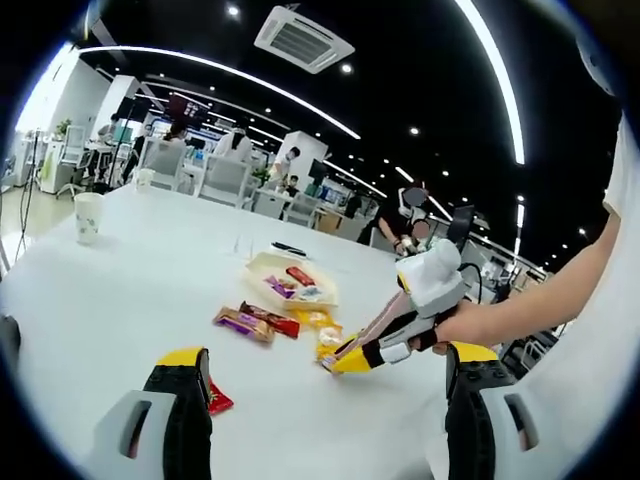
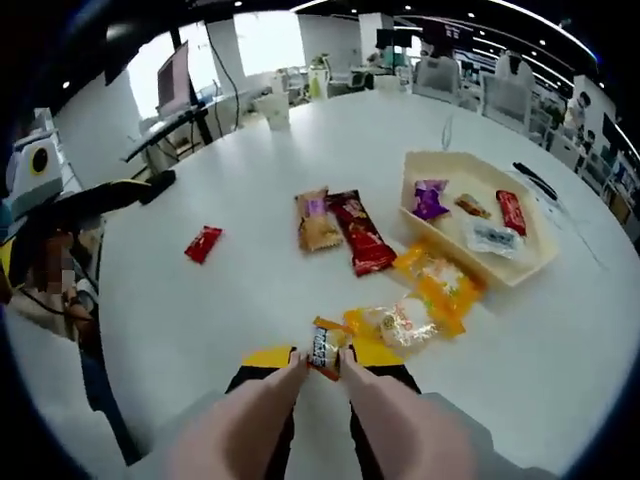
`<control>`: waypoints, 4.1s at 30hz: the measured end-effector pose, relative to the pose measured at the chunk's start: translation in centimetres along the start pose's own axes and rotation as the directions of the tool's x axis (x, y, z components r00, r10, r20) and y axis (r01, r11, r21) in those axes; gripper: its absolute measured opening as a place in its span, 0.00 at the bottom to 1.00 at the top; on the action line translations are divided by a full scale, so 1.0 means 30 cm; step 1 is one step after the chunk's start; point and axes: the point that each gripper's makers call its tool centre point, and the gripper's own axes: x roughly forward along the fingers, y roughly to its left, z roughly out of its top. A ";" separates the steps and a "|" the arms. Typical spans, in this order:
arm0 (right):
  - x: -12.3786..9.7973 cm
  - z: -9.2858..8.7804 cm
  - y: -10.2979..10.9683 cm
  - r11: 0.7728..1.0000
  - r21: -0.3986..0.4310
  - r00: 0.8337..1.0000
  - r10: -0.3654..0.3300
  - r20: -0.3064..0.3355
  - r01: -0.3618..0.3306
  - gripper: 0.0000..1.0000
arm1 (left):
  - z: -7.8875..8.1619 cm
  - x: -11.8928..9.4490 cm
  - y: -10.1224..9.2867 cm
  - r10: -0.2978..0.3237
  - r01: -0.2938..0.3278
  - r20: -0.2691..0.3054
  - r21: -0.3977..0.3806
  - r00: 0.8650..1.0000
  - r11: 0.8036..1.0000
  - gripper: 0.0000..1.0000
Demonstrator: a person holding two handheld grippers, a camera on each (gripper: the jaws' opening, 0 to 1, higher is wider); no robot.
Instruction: Place the target food into the container with the food tongs after gripping and lifting it, then release it inside without dropping or visibly crushing the food.
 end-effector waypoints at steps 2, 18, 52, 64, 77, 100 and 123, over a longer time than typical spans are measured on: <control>-0.001 0.001 0.006 1.000 -0.010 1.000 0.008 0.007 -0.008 0.18 | 0.001 -0.002 0.001 0.001 -0.001 0.002 0.000 1.000 1.000 0.99; -0.054 -0.012 0.023 0.998 -0.050 0.999 0.030 0.028 -0.028 0.25 | 0.008 -0.017 -0.007 0.008 -0.008 0.013 0.005 1.000 1.000 0.99; -0.001 -0.005 -0.007 0.997 -0.005 0.996 -0.076 0.050 0.076 0.18 | -0.025 0.017 -0.028 -0.019 0.019 -0.014 -0.015 1.000 1.000 0.98; -0.004 -0.002 -0.022 0.992 0.112 0.996 -0.064 0.057 0.057 0.17 | -0.029 0.018 -0.026 -0.025 0.025 -0.021 -0.016 0.999 1.000 0.98; -0.091 0.018 -0.072 0.983 0.177 0.992 -0.077 0.105 0.058 0.17 | -0.014 0.006 -0.015 -0.022 0.022 -0.015 -0.005 1.000 1.000 0.98; -0.213 0.176 -0.177 0.986 0.135 0.972 -0.123 0.198 0.097 0.18 | -0.006 0.020 -0.051 -0.033 0.033 0.002 -0.001 0.999 0.999 0.98; -0.278 0.207 -0.201 0.985 0.154 0.961 -0.121 0.250 0.083 0.18 | 0.016 0.034 -0.082 -0.052 0.052 0.005 0.034 0.999 0.998 0.99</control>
